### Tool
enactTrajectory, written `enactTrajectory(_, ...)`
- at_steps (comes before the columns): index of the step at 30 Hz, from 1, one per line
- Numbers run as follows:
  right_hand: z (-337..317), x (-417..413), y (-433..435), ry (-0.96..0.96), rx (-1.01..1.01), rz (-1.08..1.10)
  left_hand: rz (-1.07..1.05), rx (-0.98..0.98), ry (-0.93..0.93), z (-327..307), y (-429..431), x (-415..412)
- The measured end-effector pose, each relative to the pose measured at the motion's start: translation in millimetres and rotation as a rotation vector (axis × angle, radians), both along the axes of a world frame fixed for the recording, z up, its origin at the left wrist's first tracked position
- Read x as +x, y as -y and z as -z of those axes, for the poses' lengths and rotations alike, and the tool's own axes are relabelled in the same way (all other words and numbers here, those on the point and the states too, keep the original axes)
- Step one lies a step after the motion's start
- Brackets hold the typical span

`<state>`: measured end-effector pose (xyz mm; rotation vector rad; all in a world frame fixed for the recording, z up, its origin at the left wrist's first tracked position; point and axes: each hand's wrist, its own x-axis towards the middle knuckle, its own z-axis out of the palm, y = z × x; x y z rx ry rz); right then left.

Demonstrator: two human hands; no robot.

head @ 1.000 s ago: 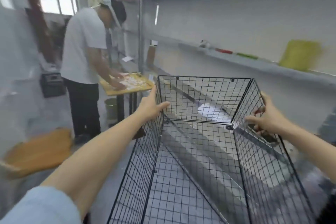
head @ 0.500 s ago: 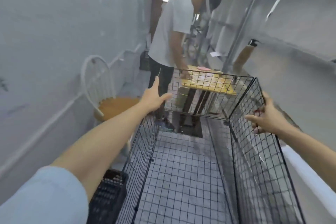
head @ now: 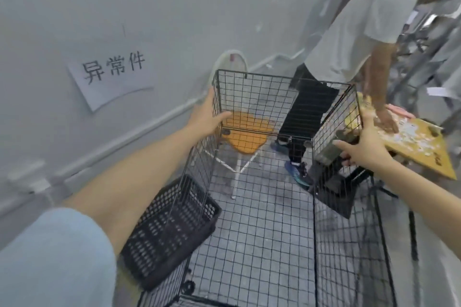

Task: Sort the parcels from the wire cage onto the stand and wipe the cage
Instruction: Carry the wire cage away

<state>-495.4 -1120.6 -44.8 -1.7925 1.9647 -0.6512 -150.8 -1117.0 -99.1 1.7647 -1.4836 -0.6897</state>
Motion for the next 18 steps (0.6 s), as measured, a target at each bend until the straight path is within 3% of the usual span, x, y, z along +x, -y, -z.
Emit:
enactTrajectory(8,35,72,27,0.028,0.044,-0.078,-0.069,0.083,0.040,18,3,77)
enactTrajectory(18,53,141,14,0.080,0.046,0.046,0.048,0.090,0.083,20,32,154)
